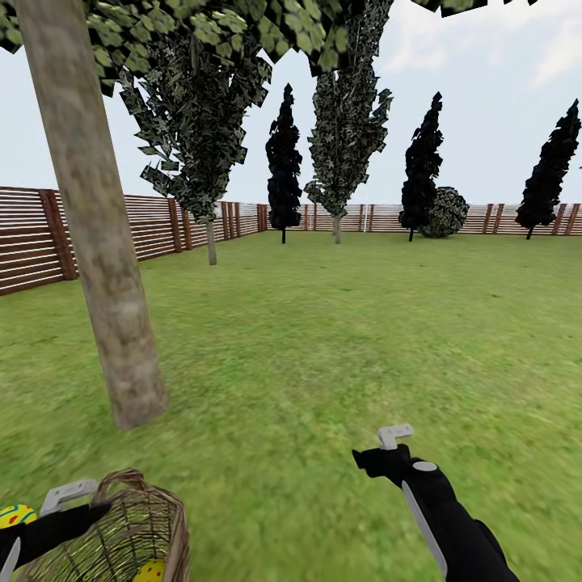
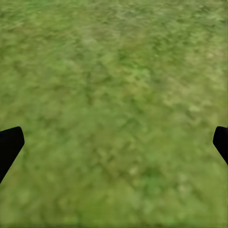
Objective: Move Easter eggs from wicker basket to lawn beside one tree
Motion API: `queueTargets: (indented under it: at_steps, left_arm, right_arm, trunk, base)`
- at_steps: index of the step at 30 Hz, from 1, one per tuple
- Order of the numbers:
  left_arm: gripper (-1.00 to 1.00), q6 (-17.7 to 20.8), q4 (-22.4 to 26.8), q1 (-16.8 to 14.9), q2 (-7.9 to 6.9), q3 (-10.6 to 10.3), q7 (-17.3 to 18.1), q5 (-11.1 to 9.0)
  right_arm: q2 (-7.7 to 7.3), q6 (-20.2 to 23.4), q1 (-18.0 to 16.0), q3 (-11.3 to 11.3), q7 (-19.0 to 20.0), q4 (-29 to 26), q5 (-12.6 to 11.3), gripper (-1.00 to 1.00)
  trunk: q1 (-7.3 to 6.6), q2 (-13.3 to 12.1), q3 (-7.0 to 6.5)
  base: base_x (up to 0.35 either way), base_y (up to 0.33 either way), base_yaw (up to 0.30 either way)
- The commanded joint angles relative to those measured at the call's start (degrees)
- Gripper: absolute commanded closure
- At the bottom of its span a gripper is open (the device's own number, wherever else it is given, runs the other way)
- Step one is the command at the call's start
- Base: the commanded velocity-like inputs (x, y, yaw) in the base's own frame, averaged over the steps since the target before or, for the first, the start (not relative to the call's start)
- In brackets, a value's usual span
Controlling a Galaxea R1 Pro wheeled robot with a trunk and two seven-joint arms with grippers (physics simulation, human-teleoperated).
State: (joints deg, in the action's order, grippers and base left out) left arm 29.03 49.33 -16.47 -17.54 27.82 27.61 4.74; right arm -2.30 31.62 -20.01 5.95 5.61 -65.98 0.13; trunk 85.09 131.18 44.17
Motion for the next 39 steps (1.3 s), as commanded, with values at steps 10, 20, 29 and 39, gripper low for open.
queueTargets:
  at_steps: [10,20,29,39]
  left_arm:
    - [-1.00,0.16,0.03,-0.05,0.51,-0.12,0.42,1.09]
    - [-1.00,0.16,0.06,-0.05,0.58,0.10,0.27,1.15]
    - [-1.00,0.24,-1.37,-0.05,0.83,-0.26,-0.51,1.15]
    - [-1.00,0.21,-1.95,-0.05,1.37,-0.31,-3.68,1.15]
  right_arm:
    - [0.00,0.20,-0.03,0.03,0.10,-0.06,0.05,-1.00]
    - [0.09,0.20,-0.03,0.07,0.10,-0.05,0.05,-1.00]
    - [0.10,0.20,-0.03,0.05,0.10,-0.13,0.05,-1.00]
    - [0.10,0.20,-0.03,0.03,0.10,-0.56,0.05,-1.00]
  trunk:
    - [-0.01,0.03,0.07]
    - [-0.01,0.03,0.07]
    - [1.09,2.04,0.96]
    - [3.28,6.05,2.76]
  base:
    - [0.000,0.000,0.000]
    - [0.000,0.000,0.000]
    - [0.000,0.000,0.000]
    - [0.000,0.000,0.000]
